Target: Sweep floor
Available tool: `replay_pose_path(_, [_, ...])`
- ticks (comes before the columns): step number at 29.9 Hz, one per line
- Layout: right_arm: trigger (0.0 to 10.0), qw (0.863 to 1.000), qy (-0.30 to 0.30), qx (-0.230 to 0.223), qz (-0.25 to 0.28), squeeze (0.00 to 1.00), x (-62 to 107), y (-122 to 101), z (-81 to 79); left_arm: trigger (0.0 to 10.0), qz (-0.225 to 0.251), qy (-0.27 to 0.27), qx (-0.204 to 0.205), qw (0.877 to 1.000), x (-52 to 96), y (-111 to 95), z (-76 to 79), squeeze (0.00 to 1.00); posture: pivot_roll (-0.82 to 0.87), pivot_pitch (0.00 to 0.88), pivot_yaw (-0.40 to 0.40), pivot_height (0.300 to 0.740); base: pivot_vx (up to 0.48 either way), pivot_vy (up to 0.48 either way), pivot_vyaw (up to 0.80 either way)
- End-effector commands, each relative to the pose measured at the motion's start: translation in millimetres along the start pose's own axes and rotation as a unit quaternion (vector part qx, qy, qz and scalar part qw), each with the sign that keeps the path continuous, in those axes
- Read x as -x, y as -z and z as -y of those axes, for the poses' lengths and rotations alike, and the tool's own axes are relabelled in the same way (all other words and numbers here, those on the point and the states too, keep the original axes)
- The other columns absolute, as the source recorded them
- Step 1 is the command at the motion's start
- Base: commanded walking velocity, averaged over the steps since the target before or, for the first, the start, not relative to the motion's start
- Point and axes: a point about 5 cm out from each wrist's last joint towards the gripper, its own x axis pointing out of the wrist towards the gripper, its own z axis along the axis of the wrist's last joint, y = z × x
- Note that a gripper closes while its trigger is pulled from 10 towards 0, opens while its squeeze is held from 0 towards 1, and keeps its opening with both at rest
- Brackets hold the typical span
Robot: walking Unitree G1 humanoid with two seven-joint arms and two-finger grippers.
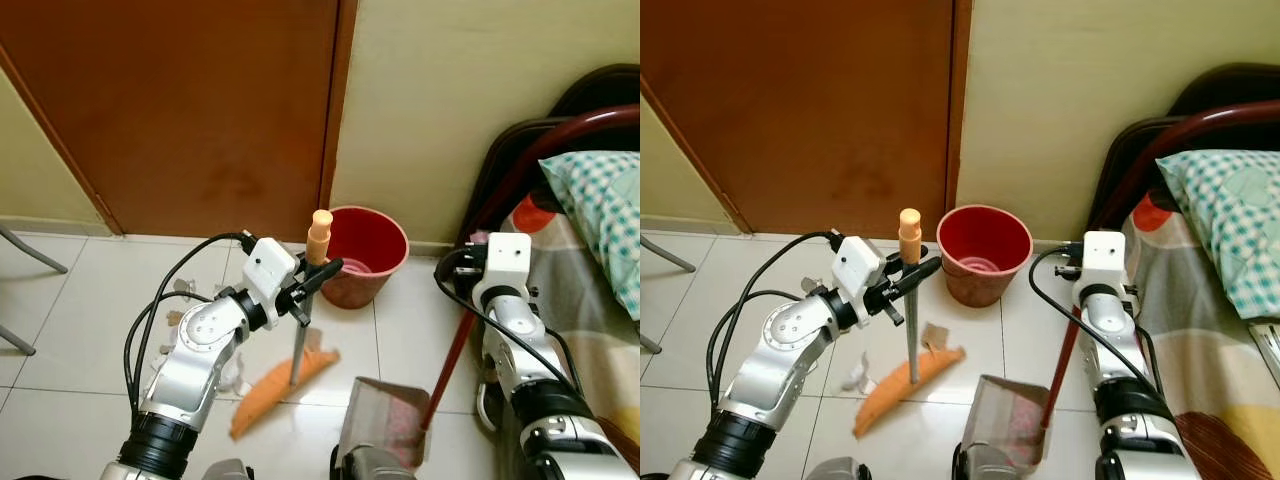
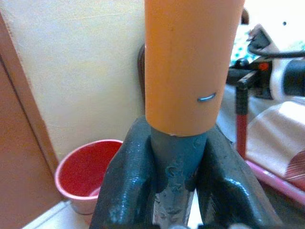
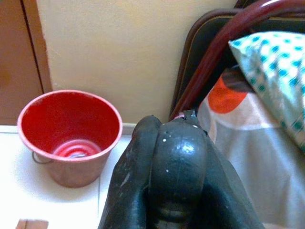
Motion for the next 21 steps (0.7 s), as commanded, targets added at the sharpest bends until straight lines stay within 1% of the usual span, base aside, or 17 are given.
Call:
replay_pose_path(1, [10.0, 0.999, 0.017, 0.024, 0.022, 0.00, -5.2, -11, 7.2, 10.0, 0.027, 0.013, 0.017, 0.999, -1.4, -14, 4.5, 0.00, 0.04, 0.099, -0.070, 0.740, 0.000, 0.000, 0.00])
replay_pose_path(2, [10.0, 0.999, 0.017, 0.026, 0.024, 0.00, -6.8, -13, 5.2, 10.0, 0.034, 0.004, 0.011, 0.999, -0.7, -21, 1.5, 0.00, 0.04, 0.099, -0.070, 0.740, 0.000, 0.000, 0.00])
replay_pose_path(5, [10.0, 0.999, 0.015, 0.031, 0.026, 0.00, -8.0, -14, 3.1, 10.0, 0.041, -0.013, 0.000, 0.999, 1.0, -29, -5.4, 0.00, 0.04, 0.098, -0.073, 0.740, 0.000, 0.000, 0.00])
replay_pose_path(7, [10.0, 0.999, 0.013, 0.035, 0.029, 0.00, -9.0, -14, 0.7, 10.0, 0.062, -0.035, -0.017, 0.997, 4.1, -47, -18.0, 0.00, 0.04, 0.099, -0.075, 0.740, 0.000, 0.000, 0.00])
replay_pose_path(8, [10.0, 0.999, 0.013, 0.035, 0.029, 0.00, -9.0, -14, 0.7, 10.0, 0.062, -0.035, -0.017, 0.997, 4.1, -47, -18.0, 0.00, 0.04, 0.099, -0.075, 0.740, 0.000, 0.000, 0.00])
replay_pose_path(9, [10.0, 0.999, 0.012, 0.036, 0.030, 0.00, -9.1, -15, 0.2, 10.0, 0.071, -0.044, -0.019, 0.996, 5.2, -53, -23.2, 0.00, 0.04, 0.099, -0.076, 0.740, 0.000, 0.000, 0.00])
replay_pose_path(11, [10.0, 0.999, 0.011, 0.037, 0.030, 0.00, -9.1, -14, -0.6, 10.0, 0.092, -0.069, -0.033, 0.993, 11.1, -72, -39.5, 0.00, 0.04, 0.101, -0.076, 0.740, 0.000, 0.000, 0.00])
replay_pose_path(12, [10.0, 0.999, 0.011, 0.037, 0.030, 0.00, -9.1, -14, -0.6, 10.0, 0.092, -0.069, -0.033, 0.993, 11.1, -72, -39.5, 0.00, 0.04, 0.101, -0.076, 0.740, 0.000, 0.000, 0.00])
replay_pose_path(13, [10.0, 0.999, 0.012, 0.038, 0.029, 0.00, -8.9, -13, -0.7, 10.0, 0.095, -0.080, -0.044, 0.991, 16.1, -80, -47.7, 0.00, 0.04, 0.103, -0.074, 0.740, 0.000, 0.000, 0.00])
replay_pose_path(16, [10.0, 0.999, 0.012, 0.040, 0.029, 0.00, -8.5, -11, -0.8, 10.0, 0.092, -0.085, -0.053, 0.991, 22.9, -85, -55.0, 0.00, 0.04, 0.105, -0.074, 0.740, 0.000, 0.000, 0.00])
replay_pose_path(17, [10.0, 0.999, 0.011, 0.041, 0.028, 0.00, -8.0, -9, -1.3, 10.0, 0.092, -0.084, -0.051, 0.991, 29.4, -86, -59.1, 0.00, 0.04, 0.107, -0.072, 0.740, 0.000, 0.000, 0.00])
replay_pose_path(18, [10.0, 0.999, 0.011, 0.041, 0.028, 0.00, -8.0, -9, -1.3, 10.0, 0.092, -0.084, -0.051, 0.991, 29.4, -86, -59.1, 0.00, 0.04, 0.107, -0.072, 0.740, 0.000, 0.000, 0.00])
replay_pose_path(19, [10.0, 0.999, 0.011, 0.042, 0.028, 0.00, -7.7, -9, -1.7, 10.0, 0.095, -0.080, -0.040, 0.991, 34.9, -88, -60.7, 0.00, 0.04, 0.107, -0.072, 0.740, 0.000, 0.000, 0.00])
replay_pose_path(21, [10.0, 0.999, 0.010, 0.044, 0.027, 0.00, -7.3, -8, -1.8, 10.0, 0.096, -0.081, -0.029, 0.992, 40.7, -87, -61.6, 0.00, 0.04, 0.109, -0.072, 0.740, 0.000, 0.000, 0.00])
